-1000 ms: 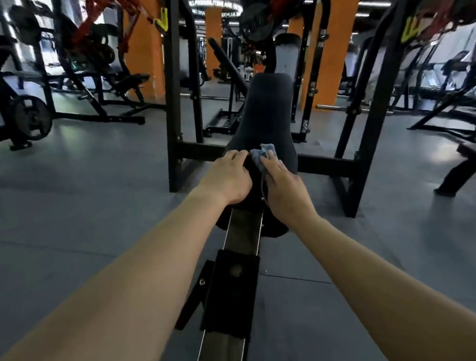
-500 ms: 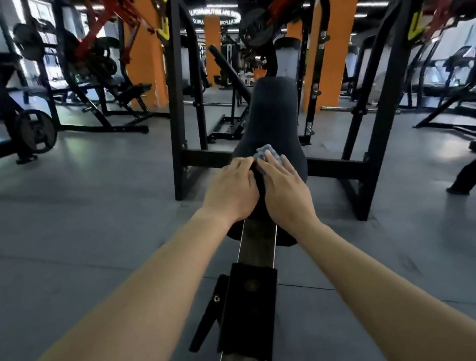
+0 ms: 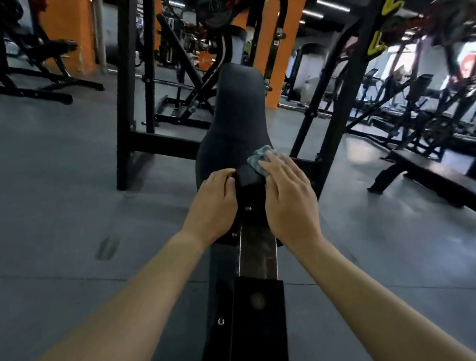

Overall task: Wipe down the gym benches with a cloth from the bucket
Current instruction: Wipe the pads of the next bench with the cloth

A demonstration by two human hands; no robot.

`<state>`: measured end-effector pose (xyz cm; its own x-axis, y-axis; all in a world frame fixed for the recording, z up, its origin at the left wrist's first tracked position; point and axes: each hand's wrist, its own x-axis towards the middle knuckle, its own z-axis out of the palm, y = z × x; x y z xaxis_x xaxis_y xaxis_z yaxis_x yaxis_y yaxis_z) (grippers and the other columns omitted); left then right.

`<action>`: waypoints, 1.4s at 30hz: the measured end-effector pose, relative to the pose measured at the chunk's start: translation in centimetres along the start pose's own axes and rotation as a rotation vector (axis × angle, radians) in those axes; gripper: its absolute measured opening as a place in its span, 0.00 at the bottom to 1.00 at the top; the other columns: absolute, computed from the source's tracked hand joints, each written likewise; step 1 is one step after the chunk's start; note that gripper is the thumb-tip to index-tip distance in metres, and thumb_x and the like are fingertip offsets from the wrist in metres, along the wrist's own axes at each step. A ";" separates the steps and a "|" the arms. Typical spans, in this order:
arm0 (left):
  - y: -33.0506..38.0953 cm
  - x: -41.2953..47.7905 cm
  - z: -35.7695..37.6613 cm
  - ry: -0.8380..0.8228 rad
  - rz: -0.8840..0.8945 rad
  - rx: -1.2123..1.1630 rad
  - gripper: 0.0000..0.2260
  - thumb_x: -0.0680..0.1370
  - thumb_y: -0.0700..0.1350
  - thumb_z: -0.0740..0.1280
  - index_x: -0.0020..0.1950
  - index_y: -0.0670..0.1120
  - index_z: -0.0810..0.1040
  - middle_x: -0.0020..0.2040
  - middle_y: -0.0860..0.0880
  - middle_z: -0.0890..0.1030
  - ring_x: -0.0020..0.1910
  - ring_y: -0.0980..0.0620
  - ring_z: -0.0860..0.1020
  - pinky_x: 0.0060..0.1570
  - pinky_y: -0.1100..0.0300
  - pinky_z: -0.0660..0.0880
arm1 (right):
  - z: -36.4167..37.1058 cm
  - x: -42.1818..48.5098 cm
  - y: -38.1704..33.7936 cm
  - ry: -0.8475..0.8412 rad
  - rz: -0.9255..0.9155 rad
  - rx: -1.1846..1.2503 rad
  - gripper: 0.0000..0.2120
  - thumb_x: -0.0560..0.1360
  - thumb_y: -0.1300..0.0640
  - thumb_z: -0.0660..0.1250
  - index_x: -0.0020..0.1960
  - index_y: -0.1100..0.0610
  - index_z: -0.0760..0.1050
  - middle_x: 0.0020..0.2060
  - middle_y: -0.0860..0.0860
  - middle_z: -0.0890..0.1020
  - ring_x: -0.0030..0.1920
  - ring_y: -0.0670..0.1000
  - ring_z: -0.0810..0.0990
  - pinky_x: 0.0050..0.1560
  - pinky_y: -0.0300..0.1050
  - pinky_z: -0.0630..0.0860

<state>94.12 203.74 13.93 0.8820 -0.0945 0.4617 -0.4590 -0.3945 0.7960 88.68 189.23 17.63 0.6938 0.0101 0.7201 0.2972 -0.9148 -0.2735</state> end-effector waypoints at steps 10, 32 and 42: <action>-1.4 1.6 -2.3 -0.248 0.028 -0.120 0.16 0.87 0.44 0.52 0.73 0.48 0.70 0.70 0.53 0.71 0.59 0.52 0.75 0.58 0.58 0.70 | -1.1 1.5 -0.6 0.099 0.355 0.008 0.16 0.85 0.56 0.55 0.67 0.48 0.77 0.65 0.42 0.79 0.63 0.45 0.77 0.57 0.37 0.73; -5.0 6.9 -7.5 -0.893 0.145 -0.023 0.31 0.73 0.46 0.56 0.78 0.59 0.65 0.74 0.56 0.70 0.71 0.51 0.73 0.73 0.52 0.70 | 2.7 1.8 -10.5 -0.074 0.532 -0.404 0.25 0.84 0.64 0.55 0.80 0.53 0.62 0.81 0.48 0.56 0.82 0.55 0.49 0.80 0.50 0.52; -5.1 5.7 -8.1 -0.809 0.168 -0.127 0.25 0.83 0.42 0.56 0.80 0.53 0.64 0.76 0.54 0.67 0.65 0.55 0.74 0.67 0.58 0.70 | 1.2 1.2 -10.1 -0.219 0.297 -0.595 0.23 0.84 0.59 0.57 0.78 0.49 0.65 0.80 0.45 0.61 0.81 0.50 0.54 0.80 0.49 0.52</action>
<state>100.63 212.67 15.67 0.5830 -0.7891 0.1935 -0.5573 -0.2150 0.8020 87.29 198.94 20.48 0.8250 -0.2506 0.5066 -0.2919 -0.9565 0.0022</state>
